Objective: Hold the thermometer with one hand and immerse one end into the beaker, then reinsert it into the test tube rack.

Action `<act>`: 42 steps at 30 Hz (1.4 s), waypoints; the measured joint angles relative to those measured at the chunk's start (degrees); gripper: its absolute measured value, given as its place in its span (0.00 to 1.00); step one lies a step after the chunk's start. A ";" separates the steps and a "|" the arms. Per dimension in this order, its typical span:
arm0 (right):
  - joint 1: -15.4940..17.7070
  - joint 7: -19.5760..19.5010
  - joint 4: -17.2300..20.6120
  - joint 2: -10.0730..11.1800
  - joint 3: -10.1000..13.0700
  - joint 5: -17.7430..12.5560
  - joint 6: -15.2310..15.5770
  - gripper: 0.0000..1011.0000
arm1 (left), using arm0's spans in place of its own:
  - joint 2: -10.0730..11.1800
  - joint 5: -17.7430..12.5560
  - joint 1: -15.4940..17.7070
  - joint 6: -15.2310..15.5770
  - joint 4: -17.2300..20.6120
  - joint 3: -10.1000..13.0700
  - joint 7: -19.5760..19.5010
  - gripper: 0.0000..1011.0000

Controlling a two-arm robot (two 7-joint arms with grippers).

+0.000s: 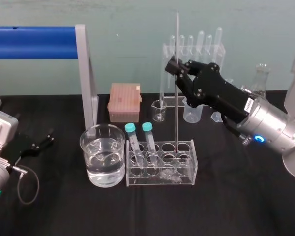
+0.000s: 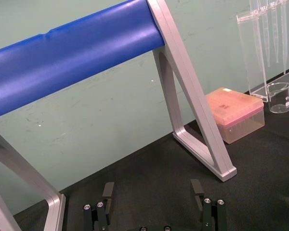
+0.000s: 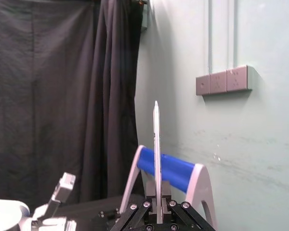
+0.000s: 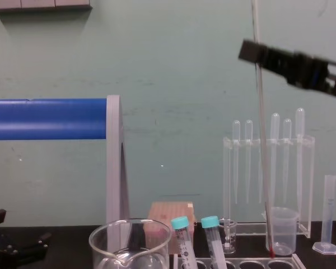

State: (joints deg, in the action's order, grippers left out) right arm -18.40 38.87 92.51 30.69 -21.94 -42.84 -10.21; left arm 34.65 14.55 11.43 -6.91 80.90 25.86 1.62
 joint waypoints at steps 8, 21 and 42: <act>-0.13 0.75 -2.96 -1.37 -0.25 1.13 -2.15 0.06 | 0.00 0.00 0.00 0.00 0.00 0.00 0.00 1.00; -3.32 2.07 -9.38 -4.80 -3.22 4.29 -2.61 0.06 | 0.00 0.00 0.00 0.00 0.00 0.00 0.00 1.00; -6.13 3.31 -17.88 -7.40 -6.66 9.71 -2.60 0.06 | -0.01 0.00 0.00 0.00 0.00 0.00 0.00 1.00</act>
State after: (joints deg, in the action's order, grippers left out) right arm -24.54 42.18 74.63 23.29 -28.60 -33.13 -12.81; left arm 34.64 14.55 11.43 -6.91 80.90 25.86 1.62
